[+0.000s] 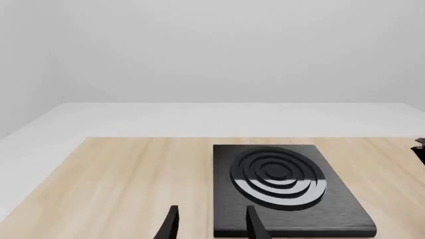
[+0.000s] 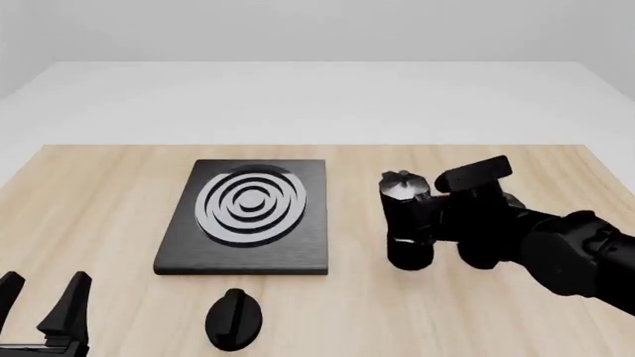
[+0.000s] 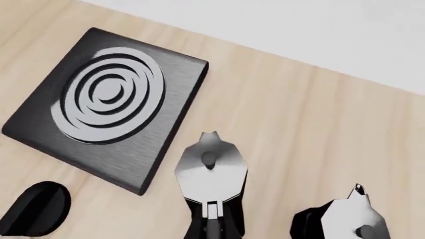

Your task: Put both moka pots on the stove.

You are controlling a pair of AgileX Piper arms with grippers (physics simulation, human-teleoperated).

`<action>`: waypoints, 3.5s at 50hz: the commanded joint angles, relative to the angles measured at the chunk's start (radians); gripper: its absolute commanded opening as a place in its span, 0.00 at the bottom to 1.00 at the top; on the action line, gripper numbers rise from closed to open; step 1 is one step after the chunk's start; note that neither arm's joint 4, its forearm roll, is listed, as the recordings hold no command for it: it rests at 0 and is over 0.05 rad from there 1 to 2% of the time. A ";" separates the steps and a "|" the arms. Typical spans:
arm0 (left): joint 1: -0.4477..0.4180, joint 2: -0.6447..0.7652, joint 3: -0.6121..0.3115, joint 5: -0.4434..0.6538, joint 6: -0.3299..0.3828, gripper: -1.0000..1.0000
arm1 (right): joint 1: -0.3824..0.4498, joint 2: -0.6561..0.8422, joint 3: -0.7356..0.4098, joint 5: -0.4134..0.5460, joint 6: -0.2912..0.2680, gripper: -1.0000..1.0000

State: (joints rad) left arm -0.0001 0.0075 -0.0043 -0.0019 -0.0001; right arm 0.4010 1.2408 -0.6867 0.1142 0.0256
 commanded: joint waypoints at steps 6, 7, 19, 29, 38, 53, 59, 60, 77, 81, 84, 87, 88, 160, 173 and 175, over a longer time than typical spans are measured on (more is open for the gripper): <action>0.000 0.000 0.000 0.000 0.000 1.00 | 0.035 -0.058 -0.041 -0.103 -0.036 0.00; 0.000 0.000 0.000 0.000 0.000 1.00 | 0.037 -0.052 -0.043 -0.111 -0.034 0.00; 0.000 0.000 0.000 0.000 0.000 1.00 | 0.091 -0.011 -0.037 -0.273 -0.057 0.00; 0.000 0.000 0.000 0.000 0.000 1.00 | 0.127 0.118 -0.107 -0.358 -0.046 0.00; 0.000 0.000 0.000 0.000 0.000 1.00 | 0.174 0.212 -0.175 -0.397 -0.050 0.00; 0.000 0.000 0.000 0.000 0.000 1.00 | 0.229 0.336 -0.294 -0.427 -0.074 0.00; 0.000 0.000 0.000 0.000 0.000 1.00 | 0.259 0.379 -0.362 -0.428 -0.087 0.00; 0.000 0.000 0.000 0.000 0.000 1.00 | 0.261 0.383 -0.369 -0.429 -0.088 0.00; 0.000 0.000 0.000 0.000 0.000 1.00 | 0.332 0.424 -0.447 -0.434 -0.111 0.00; 0.000 0.000 0.000 0.000 0.000 1.00 | 0.351 0.443 -0.466 -0.438 -0.112 0.00; 0.000 0.000 0.000 0.000 0.000 1.00 | 0.367 0.466 -0.480 -0.442 -0.112 0.00; 0.000 0.000 0.000 0.000 0.000 1.00 | 0.381 0.494 -0.495 -0.451 -0.107 0.00; 0.000 0.000 0.000 0.000 0.000 1.00 | 0.381 0.494 -0.496 -0.451 -0.107 0.00; 0.000 0.000 0.000 0.000 0.000 1.00 | 0.458 0.756 -0.703 -0.516 -0.115 0.00; 0.000 0.000 0.000 0.000 0.000 1.00 | 0.431 0.785 -0.730 -0.514 -0.127 0.00; 0.000 0.000 0.000 0.000 0.000 1.00 | 0.430 0.788 -0.729 -0.518 -0.129 0.00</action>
State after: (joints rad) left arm 0.0000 0.0076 -0.0043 -0.0019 -0.0002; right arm 0.8460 2.0346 -1.3755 -0.3932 -0.0999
